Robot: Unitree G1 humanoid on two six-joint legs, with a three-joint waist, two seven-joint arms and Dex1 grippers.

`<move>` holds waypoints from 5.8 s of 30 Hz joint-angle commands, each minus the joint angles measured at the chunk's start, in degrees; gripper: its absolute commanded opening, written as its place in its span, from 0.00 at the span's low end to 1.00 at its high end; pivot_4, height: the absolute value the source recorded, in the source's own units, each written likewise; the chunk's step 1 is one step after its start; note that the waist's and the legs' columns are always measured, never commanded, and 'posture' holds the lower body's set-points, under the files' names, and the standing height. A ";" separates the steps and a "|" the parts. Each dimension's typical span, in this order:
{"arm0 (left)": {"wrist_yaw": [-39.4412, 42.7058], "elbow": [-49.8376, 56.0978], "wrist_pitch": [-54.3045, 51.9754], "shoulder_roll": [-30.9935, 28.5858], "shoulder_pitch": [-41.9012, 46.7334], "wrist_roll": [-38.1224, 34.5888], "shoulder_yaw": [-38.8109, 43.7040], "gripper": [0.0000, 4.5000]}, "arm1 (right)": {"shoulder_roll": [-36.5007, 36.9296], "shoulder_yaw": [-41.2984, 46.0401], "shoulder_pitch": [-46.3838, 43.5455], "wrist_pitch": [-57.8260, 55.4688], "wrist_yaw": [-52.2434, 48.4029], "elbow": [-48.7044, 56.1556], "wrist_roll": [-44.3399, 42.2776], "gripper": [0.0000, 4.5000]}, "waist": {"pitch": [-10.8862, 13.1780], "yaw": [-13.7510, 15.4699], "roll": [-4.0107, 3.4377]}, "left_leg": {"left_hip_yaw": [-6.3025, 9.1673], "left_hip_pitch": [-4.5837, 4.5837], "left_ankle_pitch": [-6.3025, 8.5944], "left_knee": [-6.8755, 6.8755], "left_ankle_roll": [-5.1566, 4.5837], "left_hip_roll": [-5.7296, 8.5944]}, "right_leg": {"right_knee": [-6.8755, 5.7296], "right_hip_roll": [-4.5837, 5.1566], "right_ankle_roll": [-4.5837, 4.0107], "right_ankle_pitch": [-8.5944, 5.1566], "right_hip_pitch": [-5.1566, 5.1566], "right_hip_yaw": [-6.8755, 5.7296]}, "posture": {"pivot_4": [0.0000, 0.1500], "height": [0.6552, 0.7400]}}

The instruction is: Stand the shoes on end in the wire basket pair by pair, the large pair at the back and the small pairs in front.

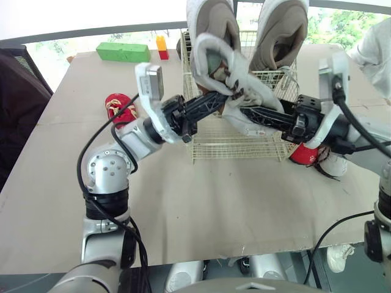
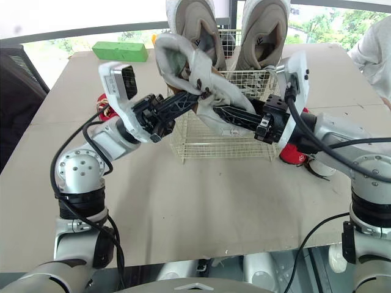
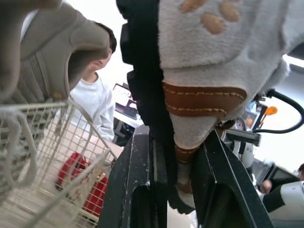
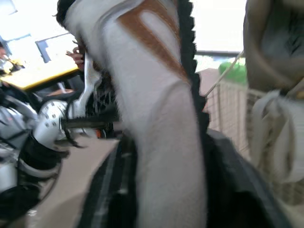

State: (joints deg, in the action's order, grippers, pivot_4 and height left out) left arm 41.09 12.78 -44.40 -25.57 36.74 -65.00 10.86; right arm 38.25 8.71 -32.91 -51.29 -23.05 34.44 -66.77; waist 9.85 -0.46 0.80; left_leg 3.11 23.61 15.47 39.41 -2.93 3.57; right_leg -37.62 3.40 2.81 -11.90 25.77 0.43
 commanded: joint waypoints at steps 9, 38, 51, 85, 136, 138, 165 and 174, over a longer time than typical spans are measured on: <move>20.51 -14.63 19.70 -14.80 12.11 22.49 -1.86 0.08 | 4.86 14.25 23.85 16.05 -10.83 13.58 10.20 0.87 | 0.01 0.97 0.01 | -0.01 -0.04 0.00 -0.01 0.00 0.01 | 0.12 -0.05 0.00 0.00 -0.12 -0.01 | 1.00 1.00; 43.34 -45.29 37.00 -12.12 31.24 47.36 -14.10 0.99 | 6.29 20.73 42.28 21.24 -5.70 19.85 11.37 0.88 | 0.03 1.01 0.08 | -0.07 -0.07 0.05 0.07 -0.10 -0.07 | 0.03 -0.28 0.03 -0.01 -0.17 -0.01 | 1.00 1.00; 19.09 -5.35 0.23 -7.61 16.69 19.82 1.49 0.99 | 13.57 34.45 50.99 9.70 -5.27 4.24 17.16 0.88 | 0.03 1.31 0.15 | -0.06 -0.11 0.04 0.16 -0.08 -0.12 | -0.06 -0.11 0.03 -0.01 -0.22 0.08 | 1.00 1.00; 13.96 16.40 5.63 -8.50 -5.56 19.06 -8.89 1.00 | 22.01 13.61 14.20 -10.63 -17.40 -32.22 36.47 0.00 | 0.01 1.60 -0.05 | -0.67 -0.80 0.27 -0.16 -0.39 -0.38 | 0.79 -0.22 -0.02 0.05 -0.93 0.51 | 1.00 1.00; -11.08 17.39 15.92 -3.54 -25.74 21.15 5.87 1.00 | -11.30 -3.87 22.00 48.18 -7.11 -12.99 46.59 0.80 | -0.35 0.01 -0.08 | -0.99 -1.79 0.25 -1.00 -0.33 -0.42 | 0.82 -0.34 -0.04 0.13 -1.32 0.92 | 1.00 1.00; -15.93 16.04 14.87 -2.54 -24.54 21.20 7.51 1.00 | -8.55 -2.08 23.64 45.50 -8.45 -9.22 43.75 0.80 | -0.35 -0.18 -0.07 | -0.97 -1.79 0.29 -1.00 -0.40 -0.44 | 0.81 -0.35 -0.03 0.13 -1.31 0.89 | 1.00 1.00; -56.73 -16.89 11.85 11.87 -5.15 51.58 7.40 1.00 | 0.33 2.14 25.46 27.07 -13.89 7.09 19.45 0.80 | -0.37 1.54 0.36 | -0.80 -1.59 0.20 -0.96 -0.22 -0.41 | 0.88 -0.27 -0.01 0.13 -1.28 0.66 | 1.00 1.00; -60.63 -33.88 21.19 9.94 0.69 57.69 8.00 0.61 | -0.09 4.43 26.82 25.88 -11.04 9.52 15.60 0.82 | -0.40 1.62 0.39 | -0.72 -1.58 0.24 -0.96 -0.30 -0.41 | 0.83 -0.26 -0.01 0.14 -1.26 0.59 | 1.00 1.00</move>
State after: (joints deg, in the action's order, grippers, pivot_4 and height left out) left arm -18.08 -18.99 -24.75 -14.36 36.53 -8.82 17.78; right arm 38.31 11.54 -6.25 -26.03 -34.64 41.90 -50.40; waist 9.45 1.15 1.18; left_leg 2.42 22.01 15.72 38.44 -3.24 3.16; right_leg -36.80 3.14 2.81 -11.76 24.50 1.00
